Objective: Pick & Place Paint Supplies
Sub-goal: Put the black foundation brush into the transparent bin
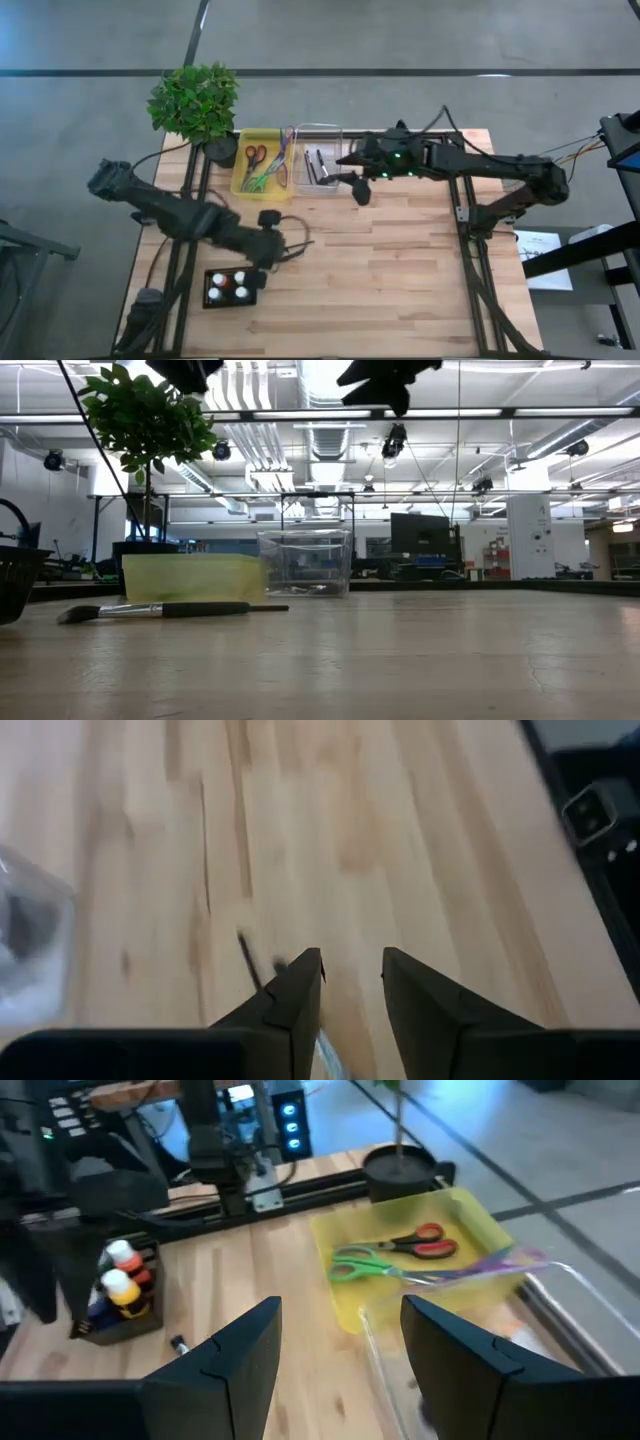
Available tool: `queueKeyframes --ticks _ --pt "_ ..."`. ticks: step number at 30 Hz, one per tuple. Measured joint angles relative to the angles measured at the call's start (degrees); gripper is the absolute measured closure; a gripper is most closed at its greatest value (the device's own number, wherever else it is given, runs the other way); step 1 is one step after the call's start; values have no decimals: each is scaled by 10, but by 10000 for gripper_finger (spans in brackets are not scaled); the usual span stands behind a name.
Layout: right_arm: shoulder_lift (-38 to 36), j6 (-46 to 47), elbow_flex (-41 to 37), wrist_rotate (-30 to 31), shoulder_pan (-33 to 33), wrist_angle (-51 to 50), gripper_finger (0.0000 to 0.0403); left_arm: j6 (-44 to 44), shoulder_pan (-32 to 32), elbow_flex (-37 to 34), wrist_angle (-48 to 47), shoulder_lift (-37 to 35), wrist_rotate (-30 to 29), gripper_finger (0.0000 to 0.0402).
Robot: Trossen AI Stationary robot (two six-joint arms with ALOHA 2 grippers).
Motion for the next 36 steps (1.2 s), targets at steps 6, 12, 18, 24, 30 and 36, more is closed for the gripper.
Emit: queueKeyframes --ticks 6,12,18,24,30,36 --pt "-66 4 -71 19 -3 7 197 -47 43 86 -140 85 87 285" --pt "-131 16 -141 35 -11 21 197 -55 52 216 -283 218 126 285" --pt "-205 26 -203 34 -9 51 197 -68 51 250 -365 303 140 285" --pt "-272 30 -243 36 -10 56 197 -93 55 196 -353 318 162 285" --pt "-306 32 -266 32 -6 70 197 -102 57 119 -289 319 178 285" --pt "-300 32 -282 30 7 102 197 -115 61 87 -268 319 183 285"
